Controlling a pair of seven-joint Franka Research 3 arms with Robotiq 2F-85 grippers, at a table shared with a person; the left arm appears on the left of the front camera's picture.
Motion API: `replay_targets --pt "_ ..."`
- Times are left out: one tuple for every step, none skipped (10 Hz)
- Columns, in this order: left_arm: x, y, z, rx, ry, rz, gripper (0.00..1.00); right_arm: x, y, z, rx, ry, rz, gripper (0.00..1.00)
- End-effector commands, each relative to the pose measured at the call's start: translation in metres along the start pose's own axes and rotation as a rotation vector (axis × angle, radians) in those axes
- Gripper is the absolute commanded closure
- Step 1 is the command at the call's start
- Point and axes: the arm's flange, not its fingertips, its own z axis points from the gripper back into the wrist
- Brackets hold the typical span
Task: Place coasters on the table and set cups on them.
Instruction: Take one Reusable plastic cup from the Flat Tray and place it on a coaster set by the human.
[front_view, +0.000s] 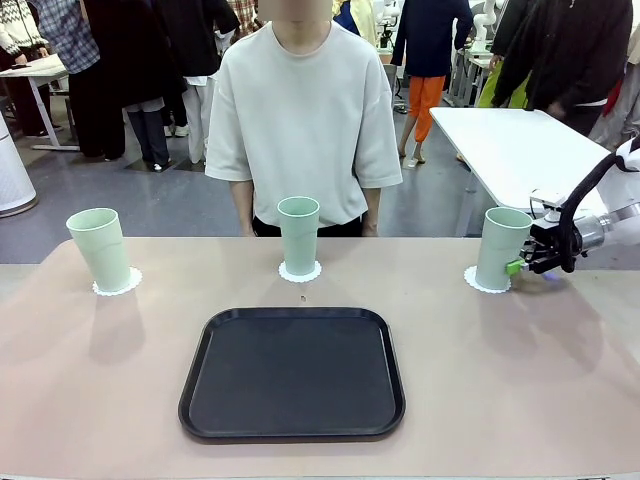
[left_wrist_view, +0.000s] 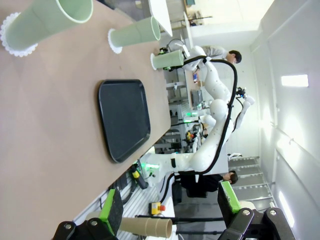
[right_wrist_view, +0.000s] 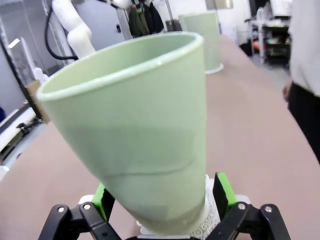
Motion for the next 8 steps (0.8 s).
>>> replay_targets --pt "-0.001 -0.002 0.001 -0.01 -0.003 -0.008 0.0 0.004 -0.006 0.013 -0.011 0.086 -0.056 0.0" --pt "-0.001 -0.002 0.001 -0.01 -0.003 -0.008 0.0 0.006 -0.003 0.019 -0.032 0.125 -0.073 0.0" --pt "-0.001 -0.002 0.001 -0.01 -0.003 -0.008 0.0 0.011 0.004 0.023 -0.047 0.166 -0.091 0.0" --pt "-0.001 -0.002 0.001 -0.01 -0.003 -0.008 0.0 0.016 0.01 0.029 -0.067 0.202 -0.112 0.0" --pt "-0.001 -0.002 0.001 -0.01 -0.003 -0.008 0.0 0.026 0.022 0.038 -0.104 0.24 -0.128 0.0" --pt "-0.001 -0.002 0.001 -0.01 -0.003 -0.008 0.0 0.034 0.034 0.046 -0.159 0.3 -0.162 0.0" --pt "-0.001 -0.002 0.001 -0.01 -0.003 -0.008 0.0 0.048 0.051 0.051 -0.226 0.367 -0.205 0.0" --pt "-0.001 -0.002 0.001 -0.01 -0.003 -0.008 0.0 0.064 0.068 0.054 -0.289 0.433 -0.246 0.0"
